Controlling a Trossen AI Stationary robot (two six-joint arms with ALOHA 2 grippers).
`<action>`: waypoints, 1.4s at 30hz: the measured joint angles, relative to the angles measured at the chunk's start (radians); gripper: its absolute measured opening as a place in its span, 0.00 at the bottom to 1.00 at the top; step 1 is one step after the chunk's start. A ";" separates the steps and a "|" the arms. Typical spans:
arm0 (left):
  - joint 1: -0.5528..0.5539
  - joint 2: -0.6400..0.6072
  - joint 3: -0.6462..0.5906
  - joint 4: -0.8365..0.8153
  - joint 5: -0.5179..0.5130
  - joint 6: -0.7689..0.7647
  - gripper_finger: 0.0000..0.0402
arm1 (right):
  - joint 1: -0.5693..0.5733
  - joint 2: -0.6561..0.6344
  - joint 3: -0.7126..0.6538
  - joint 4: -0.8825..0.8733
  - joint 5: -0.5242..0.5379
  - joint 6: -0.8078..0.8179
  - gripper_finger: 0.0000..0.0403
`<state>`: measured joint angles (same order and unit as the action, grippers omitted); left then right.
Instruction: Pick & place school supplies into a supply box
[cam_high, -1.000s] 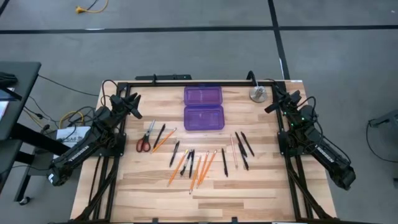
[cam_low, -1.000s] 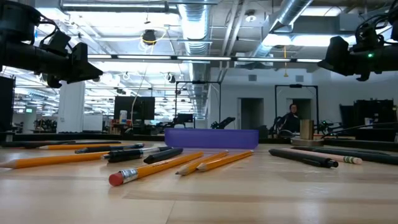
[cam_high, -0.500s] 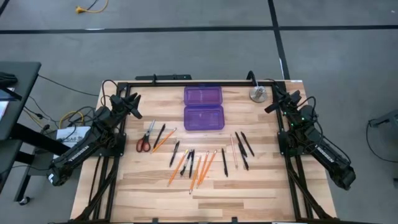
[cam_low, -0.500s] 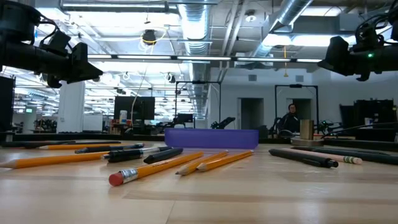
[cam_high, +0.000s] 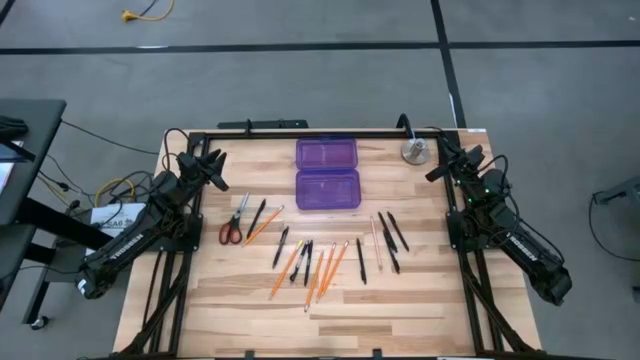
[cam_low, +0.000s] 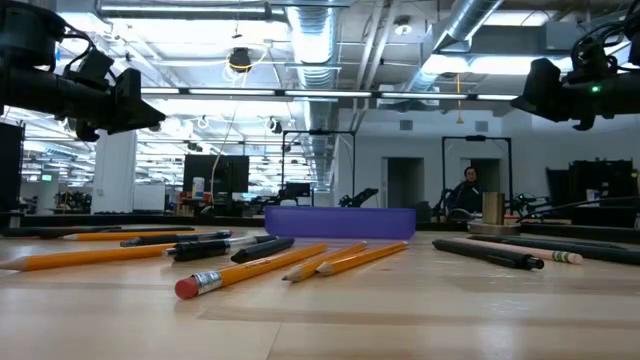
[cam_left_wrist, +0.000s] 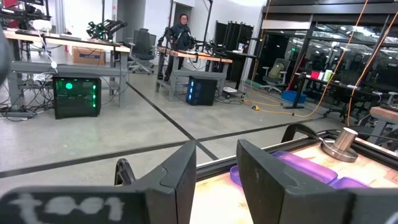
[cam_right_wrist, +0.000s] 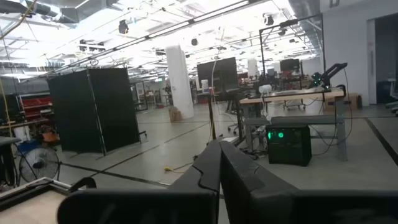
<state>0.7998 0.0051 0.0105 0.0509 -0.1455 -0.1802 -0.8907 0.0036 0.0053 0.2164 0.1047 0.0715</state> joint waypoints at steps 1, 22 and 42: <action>0.000 0.000 0.000 0.000 0.000 0.000 0.26 | 0.000 0.000 0.000 0.000 0.000 0.000 0.00; 0.000 0.000 0.000 0.005 0.004 -0.026 0.26 | 0.000 0.000 0.004 0.001 0.000 0.011 0.00; -0.079 0.000 0.006 0.038 0.802 -0.327 0.26 | 0.000 0.003 0.011 0.046 -0.002 0.374 0.00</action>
<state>0.7207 0.0048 0.0162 0.0885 0.6560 -0.5074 -0.8906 0.0071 0.0166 0.2619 0.1027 0.4458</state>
